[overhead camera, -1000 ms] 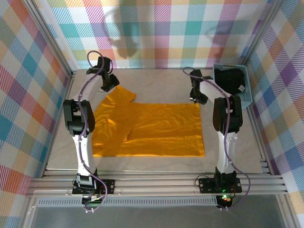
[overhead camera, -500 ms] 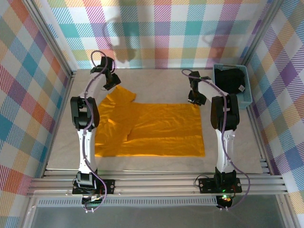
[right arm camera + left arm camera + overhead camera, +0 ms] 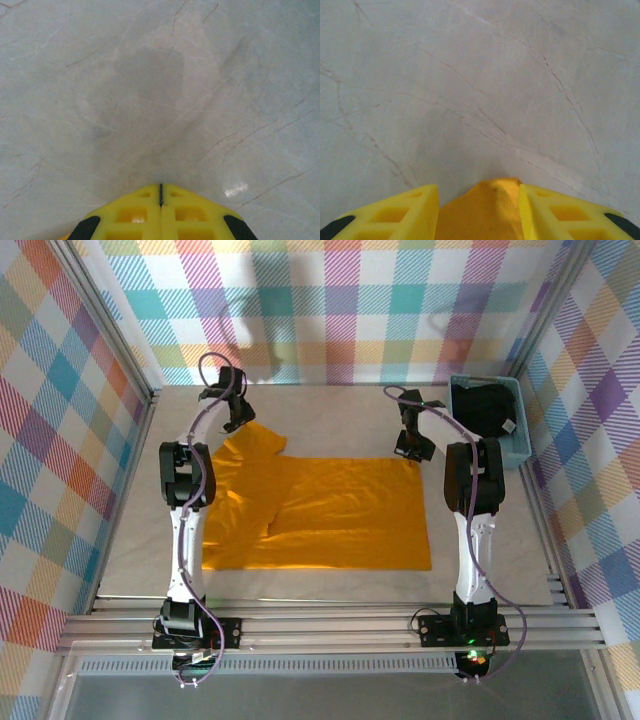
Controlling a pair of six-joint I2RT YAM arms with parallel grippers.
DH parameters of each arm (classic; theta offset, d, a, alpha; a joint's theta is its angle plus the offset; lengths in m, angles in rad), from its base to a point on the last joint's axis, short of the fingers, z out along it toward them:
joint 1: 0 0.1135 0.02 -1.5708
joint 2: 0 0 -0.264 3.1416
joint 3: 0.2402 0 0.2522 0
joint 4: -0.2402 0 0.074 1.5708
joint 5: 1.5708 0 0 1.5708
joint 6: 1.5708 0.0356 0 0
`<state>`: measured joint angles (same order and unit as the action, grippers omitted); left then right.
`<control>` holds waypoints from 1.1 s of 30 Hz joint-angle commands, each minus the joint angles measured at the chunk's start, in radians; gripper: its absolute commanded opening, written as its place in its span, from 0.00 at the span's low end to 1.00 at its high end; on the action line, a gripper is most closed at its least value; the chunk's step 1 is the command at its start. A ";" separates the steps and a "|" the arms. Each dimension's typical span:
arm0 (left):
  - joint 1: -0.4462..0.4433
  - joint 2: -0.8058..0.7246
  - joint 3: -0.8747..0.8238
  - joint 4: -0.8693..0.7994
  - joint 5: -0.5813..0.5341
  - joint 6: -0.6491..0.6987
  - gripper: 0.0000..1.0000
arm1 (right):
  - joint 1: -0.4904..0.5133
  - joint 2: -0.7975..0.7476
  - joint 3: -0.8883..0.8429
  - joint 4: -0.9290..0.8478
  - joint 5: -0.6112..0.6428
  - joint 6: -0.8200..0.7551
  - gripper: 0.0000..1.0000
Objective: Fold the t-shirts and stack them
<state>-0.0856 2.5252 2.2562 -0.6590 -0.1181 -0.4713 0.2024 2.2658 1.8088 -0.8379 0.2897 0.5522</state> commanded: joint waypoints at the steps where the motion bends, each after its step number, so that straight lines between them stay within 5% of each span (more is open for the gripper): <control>1: -0.025 0.030 0.045 0.044 -0.021 0.041 0.47 | 0.000 -0.040 0.000 -0.050 -0.028 -0.003 0.00; 8: -0.042 0.087 0.096 -0.090 -0.123 -0.016 0.44 | -0.001 -0.066 -0.039 -0.032 -0.042 -0.006 0.00; 12: -0.042 0.099 0.098 -0.070 -0.080 -0.015 0.42 | 0.000 -0.072 -0.046 -0.028 -0.052 -0.006 0.00; 21: -0.042 0.120 0.135 -0.114 -0.010 0.008 0.12 | 0.000 -0.070 -0.030 -0.023 -0.071 -0.012 0.00; 24: -0.042 0.090 0.132 -0.132 -0.020 0.012 0.00 | 0.001 -0.078 -0.030 -0.007 -0.088 -0.025 0.00; 33: -0.043 -0.166 -0.044 -0.091 -0.065 0.004 0.00 | 0.001 -0.152 -0.051 0.047 -0.102 -0.095 0.00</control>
<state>-0.1230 2.5084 2.2513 -0.7380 -0.1673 -0.4706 0.2024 2.1784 1.7649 -0.8059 0.2020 0.4984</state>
